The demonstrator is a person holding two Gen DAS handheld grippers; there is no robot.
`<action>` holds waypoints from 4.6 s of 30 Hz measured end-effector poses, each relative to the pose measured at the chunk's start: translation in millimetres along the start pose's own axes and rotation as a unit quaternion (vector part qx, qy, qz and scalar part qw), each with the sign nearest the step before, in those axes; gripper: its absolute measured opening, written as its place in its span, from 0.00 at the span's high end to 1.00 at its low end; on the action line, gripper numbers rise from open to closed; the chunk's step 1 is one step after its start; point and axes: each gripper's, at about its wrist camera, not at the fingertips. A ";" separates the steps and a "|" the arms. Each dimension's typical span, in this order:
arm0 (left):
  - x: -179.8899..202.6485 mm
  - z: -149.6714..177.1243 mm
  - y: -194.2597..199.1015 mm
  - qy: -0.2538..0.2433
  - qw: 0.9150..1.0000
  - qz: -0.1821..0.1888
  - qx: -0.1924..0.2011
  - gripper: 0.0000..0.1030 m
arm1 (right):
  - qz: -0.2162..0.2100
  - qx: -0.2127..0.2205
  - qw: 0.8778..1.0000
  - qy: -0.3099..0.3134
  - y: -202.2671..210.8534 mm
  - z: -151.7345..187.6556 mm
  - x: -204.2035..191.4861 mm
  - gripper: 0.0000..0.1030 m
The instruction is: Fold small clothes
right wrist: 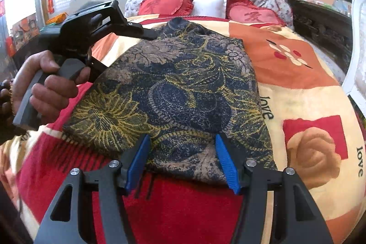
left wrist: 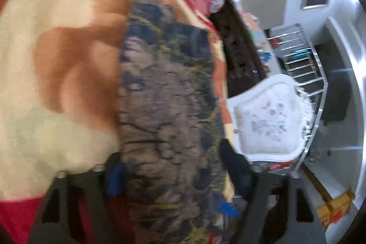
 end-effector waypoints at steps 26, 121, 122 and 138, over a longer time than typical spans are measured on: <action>8.9 25.8 -10.7 -0.039 0.994 -0.091 0.051 0.61 | -0.266 -0.088 0.929 -0.242 -143.3 -54.0 133.7 0.40; -11.5 -17.4 98.3 -0.129 0.886 -0.403 0.191 0.29 | 0.031 -0.028 0.999 -0.014 -139.5 -180.6 -132.4 0.81; -8.3 -18.7 101.0 -0.126 0.886 -0.401 0.194 0.29 | 0.040 -0.031 0.999 -0.010 -142.1 -190.3 -137.5 0.81; -44.7 -83.5 107.5 -0.061 0.909 -0.361 0.199 0.09 | 0.010 -0.038 0.998 -0.048 -217.6 -190.0 -124.8 0.81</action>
Point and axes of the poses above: each gripper's, at about its wrist camera, not at the fingertips, and y roughly against the way its jaws point, x to its right, z to its underside, and after that the axes turned 10 degrees about z, right-handed
